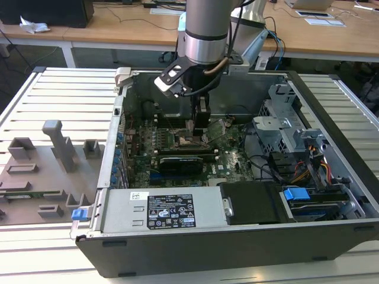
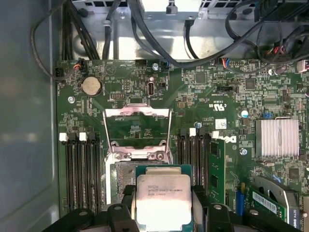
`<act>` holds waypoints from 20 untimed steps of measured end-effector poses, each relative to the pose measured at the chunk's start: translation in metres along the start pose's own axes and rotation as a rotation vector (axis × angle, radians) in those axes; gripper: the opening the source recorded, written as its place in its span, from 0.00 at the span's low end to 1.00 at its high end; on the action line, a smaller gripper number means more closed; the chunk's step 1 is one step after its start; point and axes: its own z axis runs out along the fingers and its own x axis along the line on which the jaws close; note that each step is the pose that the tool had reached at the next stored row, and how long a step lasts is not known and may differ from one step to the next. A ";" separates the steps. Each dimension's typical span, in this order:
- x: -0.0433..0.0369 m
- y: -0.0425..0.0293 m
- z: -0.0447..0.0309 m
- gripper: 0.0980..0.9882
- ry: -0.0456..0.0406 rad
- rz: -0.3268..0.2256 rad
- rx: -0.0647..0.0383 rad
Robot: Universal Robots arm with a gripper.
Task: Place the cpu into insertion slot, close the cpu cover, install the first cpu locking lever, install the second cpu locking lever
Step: 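Place the cpu into insertion slot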
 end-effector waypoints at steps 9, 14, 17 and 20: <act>0.0002 -0.0002 0.0038 0.50 0.0000 -0.019 -0.001; 0.0006 -0.0021 0.0062 0.50 -0.0002 -0.019 -0.001; 0.0087 -0.0069 0.0071 0.50 -0.0001 -0.019 -0.001; 0.0134 -0.0069 0.0085 0.50 -0.0007 -0.019 -0.001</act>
